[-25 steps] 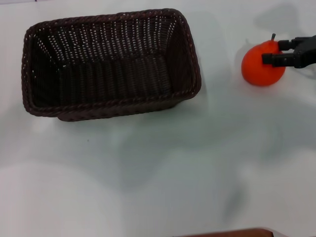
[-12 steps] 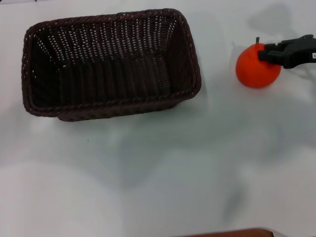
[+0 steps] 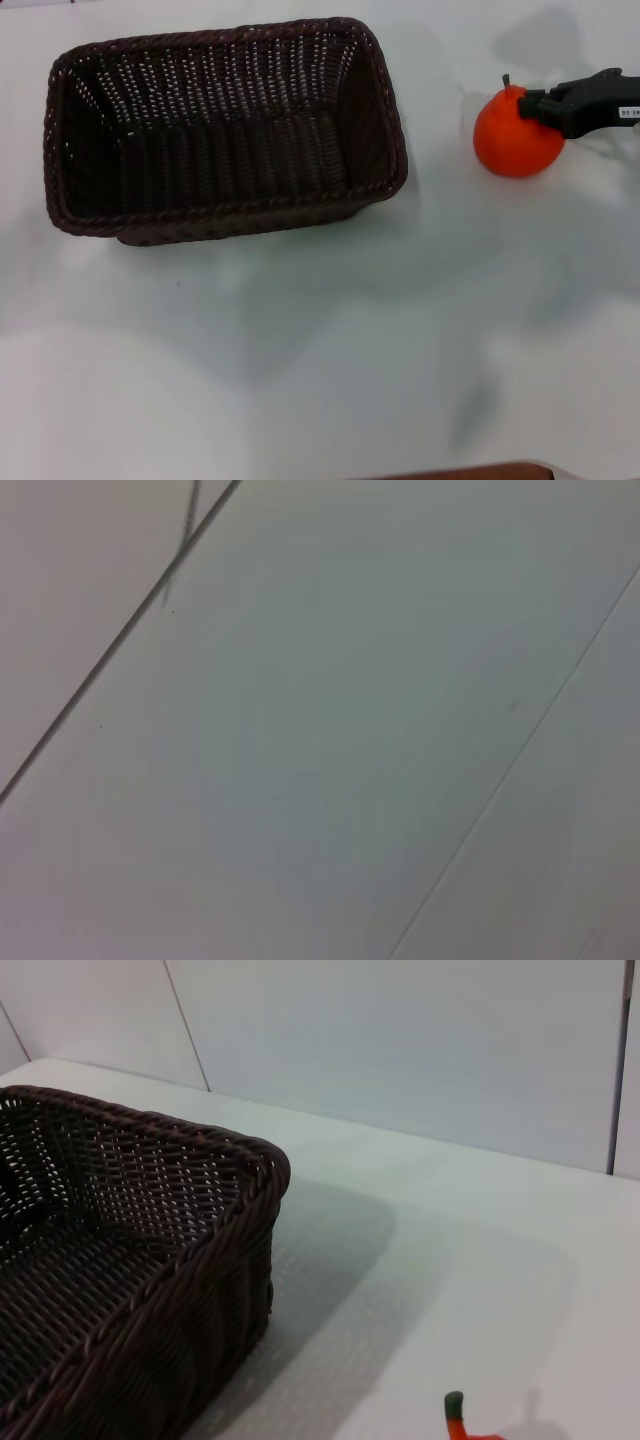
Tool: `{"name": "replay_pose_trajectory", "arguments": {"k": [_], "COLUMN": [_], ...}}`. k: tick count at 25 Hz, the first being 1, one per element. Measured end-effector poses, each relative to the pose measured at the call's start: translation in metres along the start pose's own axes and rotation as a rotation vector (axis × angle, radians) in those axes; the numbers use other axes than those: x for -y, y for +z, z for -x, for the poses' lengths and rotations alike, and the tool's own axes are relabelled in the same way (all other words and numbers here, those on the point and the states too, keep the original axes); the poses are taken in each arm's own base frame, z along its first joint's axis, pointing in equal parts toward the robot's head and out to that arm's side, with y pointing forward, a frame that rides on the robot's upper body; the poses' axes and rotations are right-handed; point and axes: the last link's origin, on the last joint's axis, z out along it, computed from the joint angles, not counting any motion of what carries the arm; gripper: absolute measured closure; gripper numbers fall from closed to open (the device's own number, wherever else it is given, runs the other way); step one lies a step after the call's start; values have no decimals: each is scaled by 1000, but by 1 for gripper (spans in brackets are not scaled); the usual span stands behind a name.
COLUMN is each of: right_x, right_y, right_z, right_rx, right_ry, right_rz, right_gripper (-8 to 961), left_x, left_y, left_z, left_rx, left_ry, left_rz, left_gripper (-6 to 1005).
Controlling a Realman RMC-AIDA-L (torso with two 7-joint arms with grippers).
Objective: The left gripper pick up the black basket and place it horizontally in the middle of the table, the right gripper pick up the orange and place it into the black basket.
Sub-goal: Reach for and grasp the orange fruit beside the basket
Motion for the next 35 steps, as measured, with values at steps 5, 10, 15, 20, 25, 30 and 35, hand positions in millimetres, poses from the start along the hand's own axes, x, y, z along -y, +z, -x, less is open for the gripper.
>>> {"name": "replay_pose_trajectory", "arguments": {"k": [5, 10, 15, 20, 25, 30, 35], "right_x": [-1, 0, 0, 2, 3, 4, 7], "right_y": [1, 2, 2, 3, 2, -1, 0], "right_z": [0, -1, -2, -3, -7, -10, -18], "right_rx": [-2, -14, -53, -88, -150, -192, -262], "right_ry": [-9, -26, -32, -31, -23, -16, -8], "right_rz": [10, 9, 12, 3, -3, -6, -19], "right_gripper": [890, 896, 900, 899, 906, 914, 918], "left_x": [0, 0, 0, 1, 1, 2, 2], "left_y": [1, 1, 2, 2, 2, 1, 0], "left_z": [1, 1, 3, 5, 5, 5, 6], "left_rx": [0, 0, 1, 3, 3, 3, 3], "left_ry": [-6, -7, -10, -22, -21, -22, -22], "left_rz": [1, 1, 3, 3, 2, -2, -5], "left_gripper": [270, 287, 303, 322, 322, 321, 321]}}
